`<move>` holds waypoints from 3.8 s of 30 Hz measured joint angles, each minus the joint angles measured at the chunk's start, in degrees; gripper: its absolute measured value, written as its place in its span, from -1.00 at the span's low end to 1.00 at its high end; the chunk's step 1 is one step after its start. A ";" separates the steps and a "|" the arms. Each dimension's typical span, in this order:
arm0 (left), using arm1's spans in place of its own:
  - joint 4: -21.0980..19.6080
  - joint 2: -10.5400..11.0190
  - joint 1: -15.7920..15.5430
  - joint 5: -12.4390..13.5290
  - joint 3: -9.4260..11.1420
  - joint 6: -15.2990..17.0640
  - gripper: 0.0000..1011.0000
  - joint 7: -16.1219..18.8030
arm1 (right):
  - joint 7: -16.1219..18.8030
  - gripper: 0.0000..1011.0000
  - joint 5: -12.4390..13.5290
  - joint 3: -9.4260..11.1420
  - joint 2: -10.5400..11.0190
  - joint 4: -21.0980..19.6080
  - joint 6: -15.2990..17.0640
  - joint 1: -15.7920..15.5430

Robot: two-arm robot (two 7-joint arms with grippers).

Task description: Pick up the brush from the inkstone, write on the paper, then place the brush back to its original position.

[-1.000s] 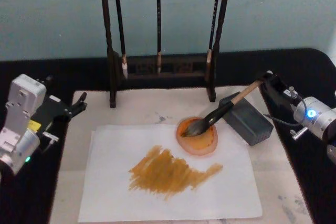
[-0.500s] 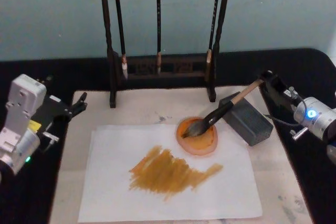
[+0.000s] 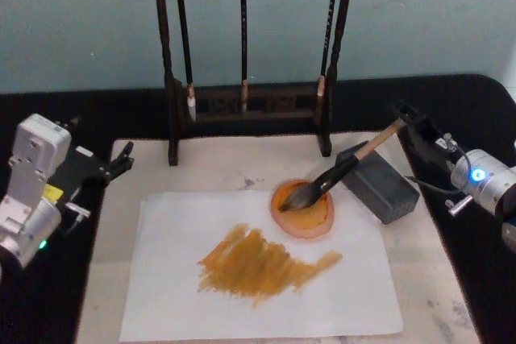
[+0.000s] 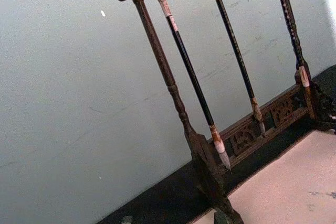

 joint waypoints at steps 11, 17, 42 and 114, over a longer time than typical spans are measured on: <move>0.00 0.00 0.00 0.00 0.00 0.00 1.00 0.00 | -0.71 0.98 0.44 -0.06 0.46 -1.20 -0.41 -0.58; 0.00 0.00 0.00 0.00 0.00 0.00 1.00 0.00 | -4.23 0.98 0.80 -0.22 2.00 -5.37 -2.32 -2.66; 0.00 0.00 0.00 0.00 0.00 0.00 1.00 0.00 | -6.86 0.98 -24.43 -7.68 11.32 -21.78 -19.34 -8.06; 0.00 0.00 0.00 0.00 0.00 0.00 1.00 0.00 | -11.82 0.98 -55.56 -11.51 7.18 -17.71 -29.94 -13.50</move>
